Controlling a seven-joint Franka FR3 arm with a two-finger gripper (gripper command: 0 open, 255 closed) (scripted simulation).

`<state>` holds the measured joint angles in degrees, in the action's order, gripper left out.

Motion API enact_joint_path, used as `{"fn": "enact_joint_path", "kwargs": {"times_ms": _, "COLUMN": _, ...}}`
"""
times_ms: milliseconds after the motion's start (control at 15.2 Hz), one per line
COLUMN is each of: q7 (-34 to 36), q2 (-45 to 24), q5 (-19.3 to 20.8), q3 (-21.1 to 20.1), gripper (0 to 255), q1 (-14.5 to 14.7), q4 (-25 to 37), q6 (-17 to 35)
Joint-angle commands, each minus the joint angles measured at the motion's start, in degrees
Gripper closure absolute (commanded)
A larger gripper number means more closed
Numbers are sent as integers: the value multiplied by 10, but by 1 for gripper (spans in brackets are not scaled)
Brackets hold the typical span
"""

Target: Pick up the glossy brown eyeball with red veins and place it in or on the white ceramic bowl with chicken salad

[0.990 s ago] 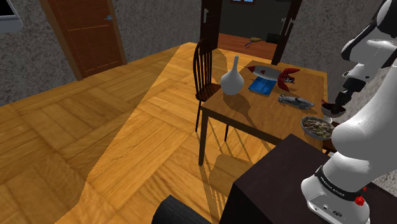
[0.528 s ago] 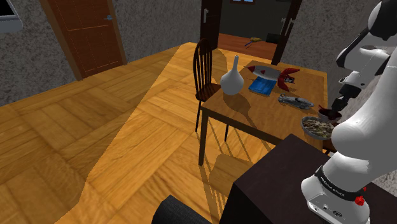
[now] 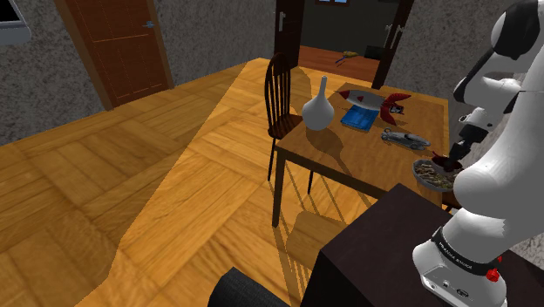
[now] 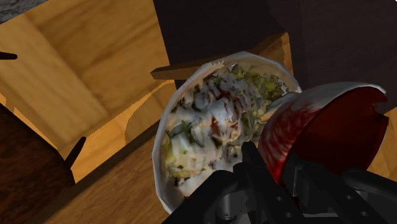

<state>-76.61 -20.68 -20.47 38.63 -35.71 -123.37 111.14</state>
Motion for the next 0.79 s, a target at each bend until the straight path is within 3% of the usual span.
{"fn": "enact_joint_path", "kwargs": {"times_ms": 0, "q7": -1, "q2": -2, "q5": -1, "q3": -1, "gripper": 255, "q1": 0, "q4": 0, "q6": 2}}
{"fn": "enact_joint_path", "kwargs": {"times_ms": 330, "q7": -1, "q2": -2, "q5": -1, "q3": -1, "gripper": 255, "q1": 0, "q4": 0, "q6": 2}}
{"fn": "enact_joint_path", "kwargs": {"times_ms": 396, "q7": -1, "q2": -2, "q5": -1, "q3": -1, "gripper": 0, "q1": 0, "q4": 0, "q6": 2}}
{"fn": "enact_joint_path", "kwargs": {"times_ms": 726, "q7": -1, "q2": -2, "q5": -1, "q3": -1, "gripper": 0, "q1": 0, "q4": 0, "q6": 2}}
